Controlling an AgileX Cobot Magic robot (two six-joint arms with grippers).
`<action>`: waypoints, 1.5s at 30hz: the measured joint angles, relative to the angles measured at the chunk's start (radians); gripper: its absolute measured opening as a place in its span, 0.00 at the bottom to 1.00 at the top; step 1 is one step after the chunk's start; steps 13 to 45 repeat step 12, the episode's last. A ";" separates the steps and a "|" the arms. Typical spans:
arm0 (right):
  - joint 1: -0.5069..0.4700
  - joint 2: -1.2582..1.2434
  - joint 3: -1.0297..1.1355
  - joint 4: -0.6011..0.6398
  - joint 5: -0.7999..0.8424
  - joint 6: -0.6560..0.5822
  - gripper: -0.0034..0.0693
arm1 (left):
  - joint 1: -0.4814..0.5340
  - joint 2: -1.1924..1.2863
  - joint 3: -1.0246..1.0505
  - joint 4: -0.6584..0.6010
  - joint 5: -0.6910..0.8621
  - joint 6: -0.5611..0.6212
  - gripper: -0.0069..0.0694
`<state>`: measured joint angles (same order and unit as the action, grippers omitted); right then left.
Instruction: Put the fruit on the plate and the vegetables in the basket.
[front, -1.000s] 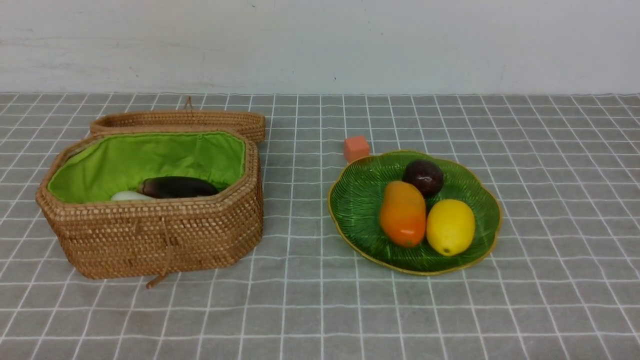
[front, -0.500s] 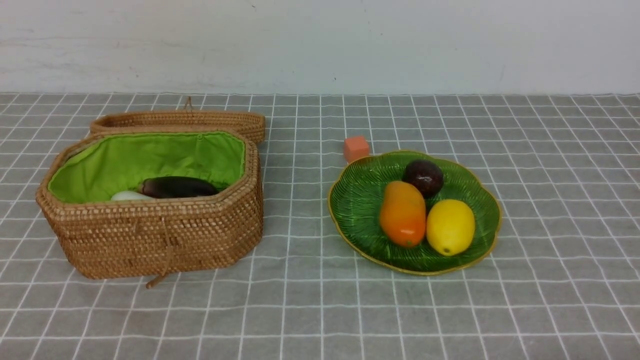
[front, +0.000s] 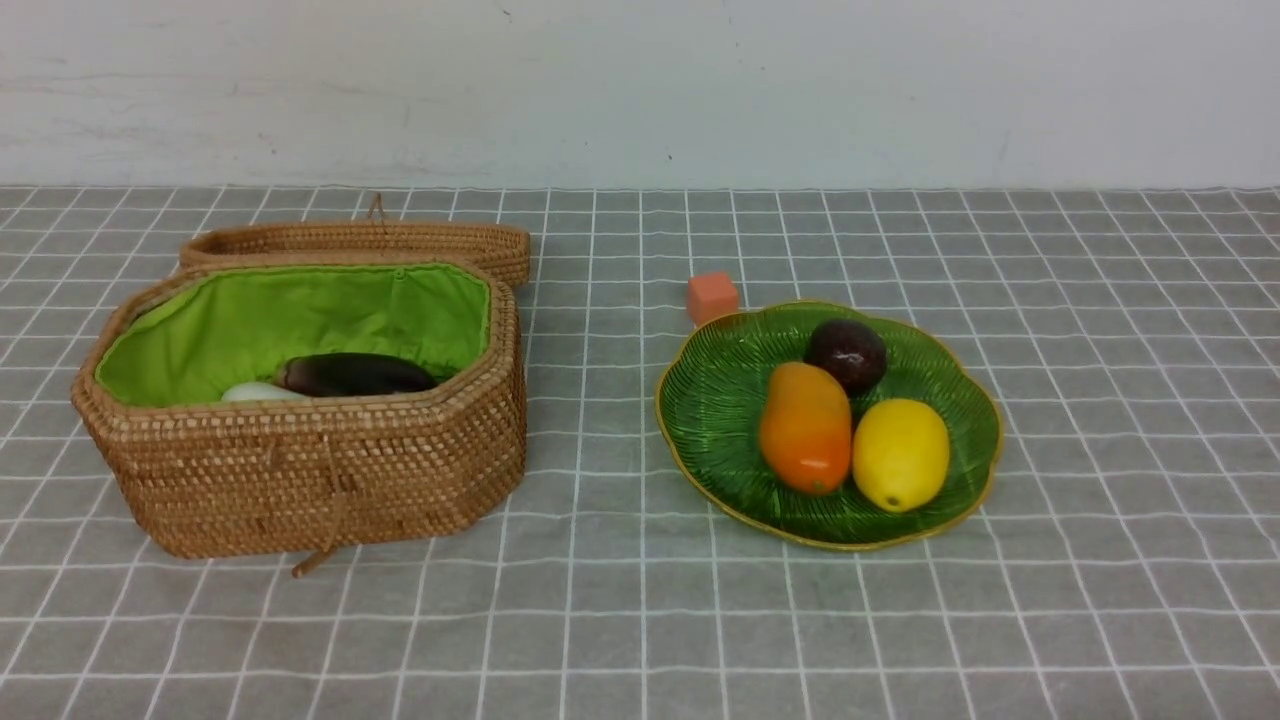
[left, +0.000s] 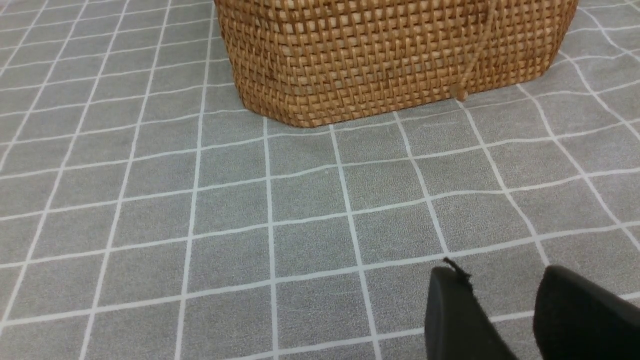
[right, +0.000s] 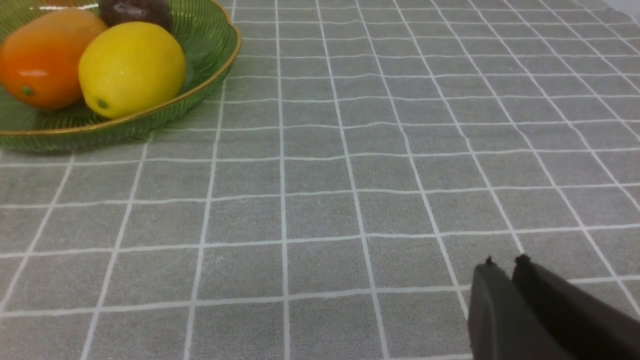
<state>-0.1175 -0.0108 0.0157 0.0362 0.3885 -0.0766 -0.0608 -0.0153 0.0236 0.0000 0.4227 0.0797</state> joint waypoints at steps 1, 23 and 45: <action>0.000 0.000 0.000 0.000 0.000 0.000 0.13 | 0.000 0.000 0.000 0.000 0.000 0.000 0.40; 0.000 0.000 0.000 0.000 0.000 0.000 0.15 | 0.000 0.000 0.000 0.000 0.000 0.000 0.40; 0.000 0.000 0.000 0.000 0.000 0.000 0.15 | 0.000 0.000 0.000 0.000 0.000 0.000 0.40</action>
